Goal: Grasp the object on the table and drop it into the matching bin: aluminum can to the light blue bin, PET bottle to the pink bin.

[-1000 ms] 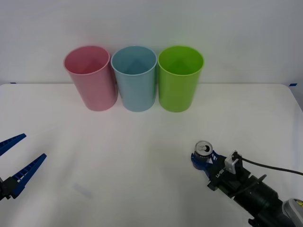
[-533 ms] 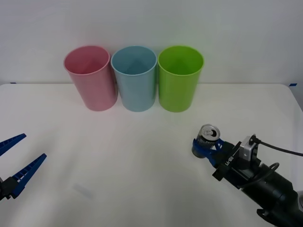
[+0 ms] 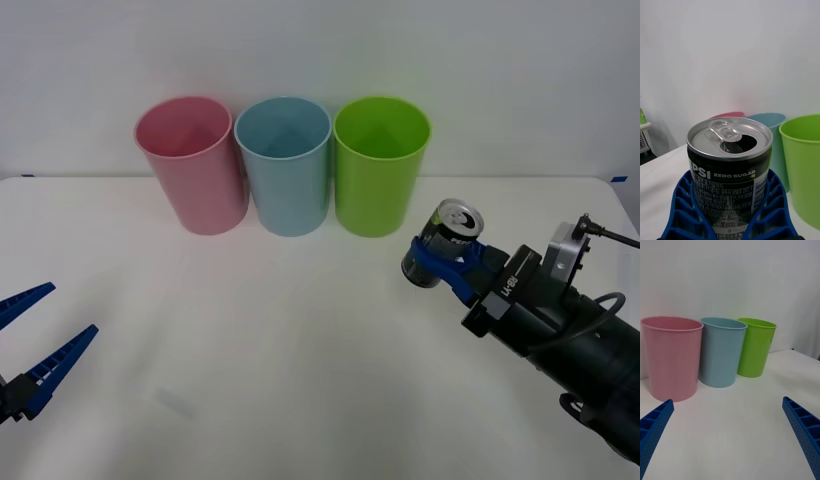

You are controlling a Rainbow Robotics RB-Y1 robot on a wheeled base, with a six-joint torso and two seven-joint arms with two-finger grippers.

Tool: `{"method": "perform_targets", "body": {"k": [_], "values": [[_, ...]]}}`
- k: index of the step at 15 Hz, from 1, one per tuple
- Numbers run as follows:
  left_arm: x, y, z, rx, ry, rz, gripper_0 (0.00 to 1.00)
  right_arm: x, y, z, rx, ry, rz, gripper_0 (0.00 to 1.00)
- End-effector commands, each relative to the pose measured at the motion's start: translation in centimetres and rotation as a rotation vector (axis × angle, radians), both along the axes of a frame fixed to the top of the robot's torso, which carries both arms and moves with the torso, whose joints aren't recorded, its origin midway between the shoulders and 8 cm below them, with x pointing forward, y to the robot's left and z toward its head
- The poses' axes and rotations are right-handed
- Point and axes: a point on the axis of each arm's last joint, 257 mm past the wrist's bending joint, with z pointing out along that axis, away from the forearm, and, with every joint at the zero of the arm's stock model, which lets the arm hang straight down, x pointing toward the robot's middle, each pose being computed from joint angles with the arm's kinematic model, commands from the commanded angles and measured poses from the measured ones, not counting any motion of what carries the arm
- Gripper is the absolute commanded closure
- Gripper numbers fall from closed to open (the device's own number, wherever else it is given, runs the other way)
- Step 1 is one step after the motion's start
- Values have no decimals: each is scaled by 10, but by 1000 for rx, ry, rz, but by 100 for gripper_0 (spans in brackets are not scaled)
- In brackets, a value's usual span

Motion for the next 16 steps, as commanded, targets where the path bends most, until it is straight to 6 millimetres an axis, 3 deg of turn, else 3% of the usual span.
{"method": "perform_targets", "body": {"k": [1,3,7,11,16], "values": [[0,0,0,0,0,0,0,8,10,29,20,-21,38,100],[0,0,0,0,0,0,0,21,17,49,21,-47,41,100],[0,0,0,0,0,0,0,52,33,71,21,-84,-45,100],[0,0,0,0,0,0,0,81,57,82,54,-86,-98,100],[0,0,0,0,0,0,0,133,89,91,54,-101,-135,100]]}}
